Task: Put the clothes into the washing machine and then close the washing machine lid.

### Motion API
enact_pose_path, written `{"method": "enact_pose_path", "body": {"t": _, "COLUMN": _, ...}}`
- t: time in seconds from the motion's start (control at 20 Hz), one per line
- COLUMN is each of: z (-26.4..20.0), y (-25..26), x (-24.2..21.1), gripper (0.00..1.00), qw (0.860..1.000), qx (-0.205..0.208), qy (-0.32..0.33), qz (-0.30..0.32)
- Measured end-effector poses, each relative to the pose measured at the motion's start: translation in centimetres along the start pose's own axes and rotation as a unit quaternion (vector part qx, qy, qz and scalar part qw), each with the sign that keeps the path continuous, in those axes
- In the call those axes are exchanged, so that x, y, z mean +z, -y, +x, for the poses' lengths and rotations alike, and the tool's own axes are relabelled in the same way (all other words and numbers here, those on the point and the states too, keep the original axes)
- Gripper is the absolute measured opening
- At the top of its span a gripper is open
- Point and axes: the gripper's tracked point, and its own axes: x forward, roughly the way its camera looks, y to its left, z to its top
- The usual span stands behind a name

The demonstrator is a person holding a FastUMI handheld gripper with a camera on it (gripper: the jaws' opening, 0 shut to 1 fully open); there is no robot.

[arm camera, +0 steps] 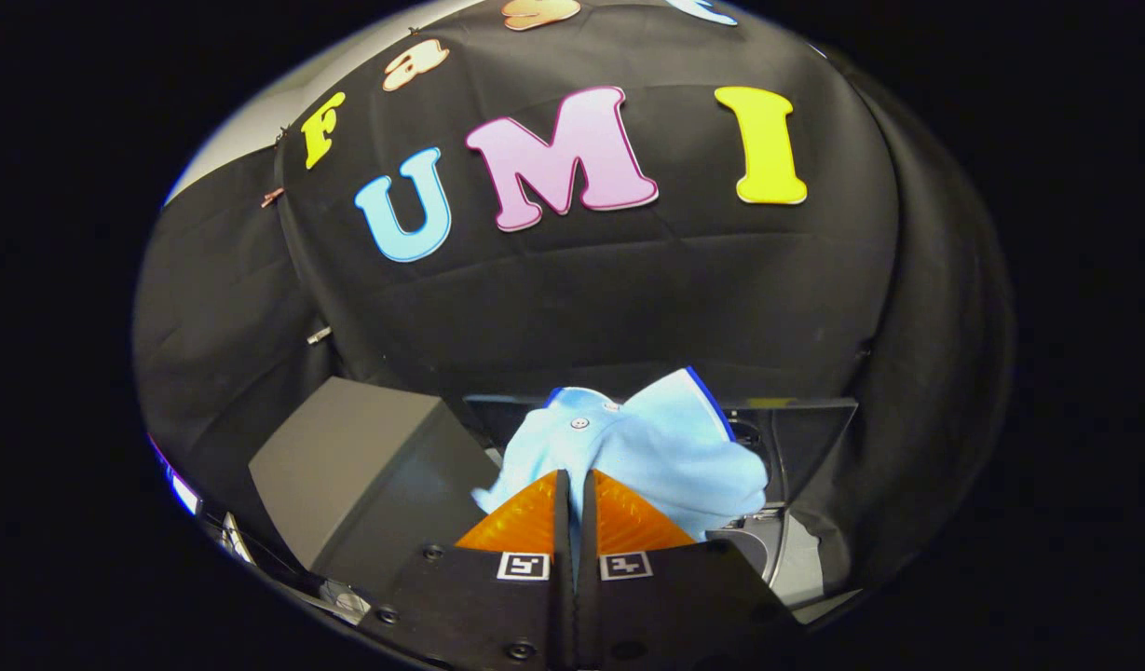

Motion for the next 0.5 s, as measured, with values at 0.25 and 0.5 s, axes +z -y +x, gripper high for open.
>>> {"method": "enact_pose_path", "body": {"t": 0.25, "z": 2.4, "y": 2.1, "x": -5.1, "gripper": 0.05, "qw": 0.999, "qx": -0.011, "qy": -0.038, "qz": -0.008}}
{"method": "enact_pose_path", "body": {"t": 0.5, "z": 4.2, "y": 2.8, "x": -12.9, "gripper": 0.06, "qw": 0.994, "qx": -0.023, "qy": -0.104, "qz": -0.026}}
